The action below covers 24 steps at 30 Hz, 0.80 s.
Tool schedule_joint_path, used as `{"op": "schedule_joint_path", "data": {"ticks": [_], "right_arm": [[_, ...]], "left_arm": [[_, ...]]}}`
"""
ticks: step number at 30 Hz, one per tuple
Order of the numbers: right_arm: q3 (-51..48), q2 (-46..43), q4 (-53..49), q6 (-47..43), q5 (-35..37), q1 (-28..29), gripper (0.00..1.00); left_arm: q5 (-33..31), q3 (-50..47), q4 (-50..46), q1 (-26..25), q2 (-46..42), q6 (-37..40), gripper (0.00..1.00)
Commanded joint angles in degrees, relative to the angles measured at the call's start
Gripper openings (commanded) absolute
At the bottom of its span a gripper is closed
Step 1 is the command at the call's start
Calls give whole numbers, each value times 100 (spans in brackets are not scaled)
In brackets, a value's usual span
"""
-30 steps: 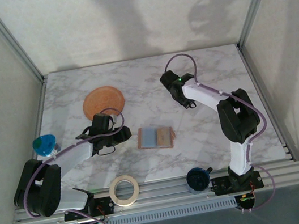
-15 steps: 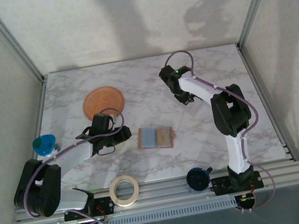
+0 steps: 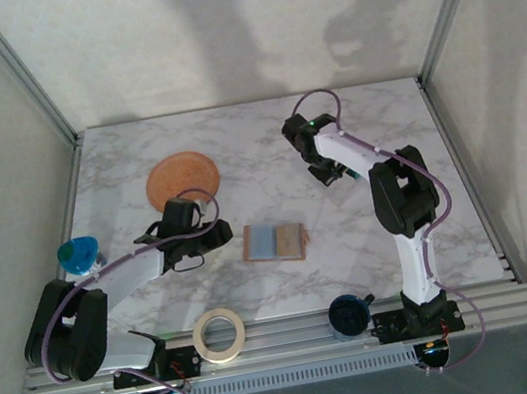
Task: Put the credit cards into the card holder
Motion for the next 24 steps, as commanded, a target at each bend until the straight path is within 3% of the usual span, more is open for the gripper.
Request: {"op": "schedule_joint_path", "data": {"ticks": [1, 11, 15, 18, 24], "right_arm": [[84, -255, -293, 219, -493, 4, 0], [-147, -1139, -360, 485, -902, 7, 0], [-383, -1777, -180, 621, -1229, 3, 0], [-855, -2567, 413, 738, -1826, 6, 0], [-2228, -4428, 2142, 1193, -3856, -2, 0]], "left_arm": [[14, 219, -22, -85, -177, -79, 55], [59, 327, 35, -338, -730, -261, 55], [600, 273, 641, -465, -985, -510, 55], [960, 396, 1058, -588, -1165, -637, 56], [2027, 749, 1916, -770, -1076, -832, 56]]}}
